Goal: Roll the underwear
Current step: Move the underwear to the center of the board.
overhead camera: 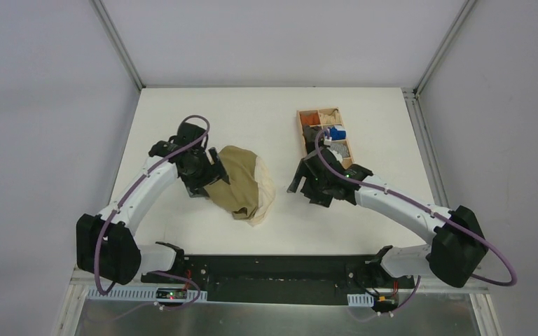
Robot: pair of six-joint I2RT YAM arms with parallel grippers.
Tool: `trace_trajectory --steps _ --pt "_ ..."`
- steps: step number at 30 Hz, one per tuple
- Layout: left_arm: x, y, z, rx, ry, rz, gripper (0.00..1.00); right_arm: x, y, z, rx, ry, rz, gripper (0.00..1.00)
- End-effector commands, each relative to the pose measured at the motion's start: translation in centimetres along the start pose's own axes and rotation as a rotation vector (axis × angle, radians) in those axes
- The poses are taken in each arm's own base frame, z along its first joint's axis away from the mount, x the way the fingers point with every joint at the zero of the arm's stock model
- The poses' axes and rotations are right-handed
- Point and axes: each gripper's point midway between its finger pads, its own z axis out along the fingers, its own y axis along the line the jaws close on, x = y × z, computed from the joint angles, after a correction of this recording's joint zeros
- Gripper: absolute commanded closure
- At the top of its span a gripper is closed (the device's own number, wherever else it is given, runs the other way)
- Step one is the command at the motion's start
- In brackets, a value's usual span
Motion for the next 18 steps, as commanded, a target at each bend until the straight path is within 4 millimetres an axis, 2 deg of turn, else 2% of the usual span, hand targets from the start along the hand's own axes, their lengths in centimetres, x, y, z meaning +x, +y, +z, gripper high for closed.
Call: trace_trajectory --steps 1,4,10,15,18 --pt "-0.8 5.0 -0.5 -0.104 -0.007 -0.103 0.29 2.7 2.6 0.8 -0.074 0.054 0.06 0.19" --pt "-0.8 6.5 0.2 -0.158 -0.003 -0.134 0.32 4.5 3.9 1.9 -0.082 0.092 0.066 0.22" --pt "-1.0 7.5 2.6 -0.224 0.045 -0.145 0.31 7.3 5.9 3.6 -0.099 0.169 0.067 0.3" --pt "-1.7 7.9 3.7 -0.253 0.075 -0.118 0.3 8.8 6.2 4.9 -0.126 0.221 0.212 0.31" --pt "-2.7 8.0 4.7 -0.267 0.073 -0.127 0.3 9.4 6.2 5.6 -0.126 0.243 0.241 0.33"
